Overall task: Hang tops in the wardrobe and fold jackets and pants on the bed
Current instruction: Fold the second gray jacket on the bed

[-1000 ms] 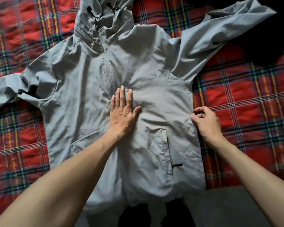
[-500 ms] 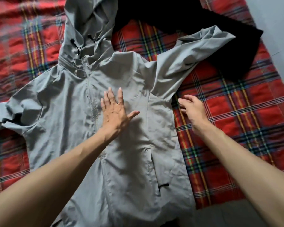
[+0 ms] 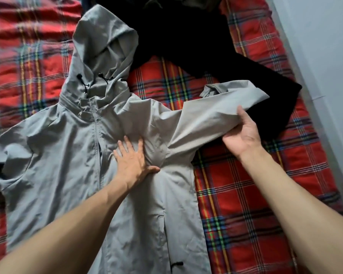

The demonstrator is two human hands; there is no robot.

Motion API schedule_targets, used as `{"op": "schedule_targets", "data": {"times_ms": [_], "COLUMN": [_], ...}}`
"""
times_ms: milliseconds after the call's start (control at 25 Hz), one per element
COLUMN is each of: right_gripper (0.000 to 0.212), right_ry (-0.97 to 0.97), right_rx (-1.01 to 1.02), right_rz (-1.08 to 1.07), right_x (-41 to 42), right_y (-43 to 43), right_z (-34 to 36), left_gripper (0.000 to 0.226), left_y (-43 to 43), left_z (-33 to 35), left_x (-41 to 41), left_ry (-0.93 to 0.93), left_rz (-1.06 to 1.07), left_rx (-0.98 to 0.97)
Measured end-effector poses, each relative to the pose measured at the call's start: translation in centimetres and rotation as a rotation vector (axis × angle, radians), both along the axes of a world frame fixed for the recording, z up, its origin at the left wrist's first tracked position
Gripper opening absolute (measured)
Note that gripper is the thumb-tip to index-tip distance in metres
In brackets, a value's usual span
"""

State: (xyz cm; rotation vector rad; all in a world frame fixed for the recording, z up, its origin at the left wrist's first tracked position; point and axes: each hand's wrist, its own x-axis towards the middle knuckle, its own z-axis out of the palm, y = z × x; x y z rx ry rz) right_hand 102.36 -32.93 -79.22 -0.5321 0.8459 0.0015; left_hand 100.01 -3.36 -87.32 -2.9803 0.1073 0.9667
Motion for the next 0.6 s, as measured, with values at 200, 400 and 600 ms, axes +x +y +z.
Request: {"op": "schedule_targets", "data": {"times_ms": [200,400,600], "right_gripper": [0.039,0.055,0.016], "right_ry": [-0.148,-0.179,-0.529], "right_rx": [0.015,-0.155,-1.490], "right_rz": [-0.030,-0.049,0.492], "right_x": [1.4,2.1,-5.4], "right_y": [-4.6,-5.6,7.3], "right_z": [2.0,4.5,8.4], "left_gripper": [0.130,0.129,0.069], "left_y": [0.0,0.3,5.2], "left_z": [-0.1,0.4,7.8], "left_x": [0.1,0.3,0.8], "left_ry": [-0.005,0.035,0.185], "left_rz": [0.011,0.023,0.706], "left_rx": [0.005,-0.054,-1.065]}}
